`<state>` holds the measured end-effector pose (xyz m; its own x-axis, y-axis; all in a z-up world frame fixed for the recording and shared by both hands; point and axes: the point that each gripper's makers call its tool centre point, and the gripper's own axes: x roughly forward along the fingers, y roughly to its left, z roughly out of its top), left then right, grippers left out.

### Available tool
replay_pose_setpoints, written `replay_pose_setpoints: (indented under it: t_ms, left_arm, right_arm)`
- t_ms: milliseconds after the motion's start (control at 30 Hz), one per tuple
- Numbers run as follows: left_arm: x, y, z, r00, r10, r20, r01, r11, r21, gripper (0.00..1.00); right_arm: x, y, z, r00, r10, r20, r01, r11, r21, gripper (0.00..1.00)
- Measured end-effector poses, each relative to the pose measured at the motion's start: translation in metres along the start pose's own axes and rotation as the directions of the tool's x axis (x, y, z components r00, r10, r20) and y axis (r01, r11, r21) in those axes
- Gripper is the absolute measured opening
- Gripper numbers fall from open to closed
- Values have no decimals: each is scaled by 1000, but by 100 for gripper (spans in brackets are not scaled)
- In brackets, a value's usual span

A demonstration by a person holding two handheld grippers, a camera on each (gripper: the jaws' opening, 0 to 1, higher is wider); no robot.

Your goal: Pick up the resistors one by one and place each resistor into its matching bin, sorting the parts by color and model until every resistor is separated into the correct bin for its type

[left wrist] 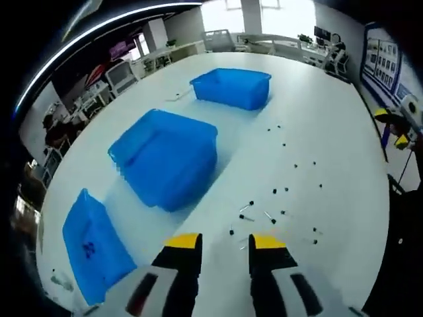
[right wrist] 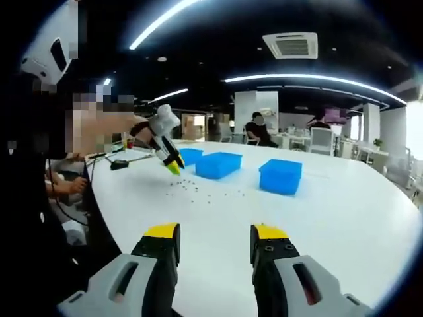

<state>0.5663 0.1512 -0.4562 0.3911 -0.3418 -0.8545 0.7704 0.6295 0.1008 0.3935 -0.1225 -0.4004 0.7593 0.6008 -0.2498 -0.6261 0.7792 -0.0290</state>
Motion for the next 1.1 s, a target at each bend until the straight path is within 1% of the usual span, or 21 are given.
replay_pose_setpoints:
  t_ms: [167,400,700,833,1000,1100]
  left_arm:
    - [8,-3,-2,1000,-14,-12,14,1000,5,27]
    - [17,0,-6,999,-26,-28,25,1000,-3,24]
    - [22,0,-9,999,-38,-35,38,999,-1,21]
    - [22,1,-8,999,-34,-31,34,999,6,18]
    - [22,0,-8,999,-46,-28,46,999,3,17]
    - [23,-1,-8,998,-61,-26,61,998,-5,15]
  right_arm:
    - [-1,-1,-2,1000,-6,-1,6,1000,6,44]
    - [1,-1,-3,1000,-7,-5,7,1000,10,44]
    - [2,-1,-3,1000,-11,-7,11,1000,12,44]
    - [3,-1,-3,1000,-13,-9,14,1000,9,44]
    - [3,-1,-1,1000,-9,-6,10,1000,7,44]
    - [4,-1,-3,1000,-8,-9,8,1000,8,44]
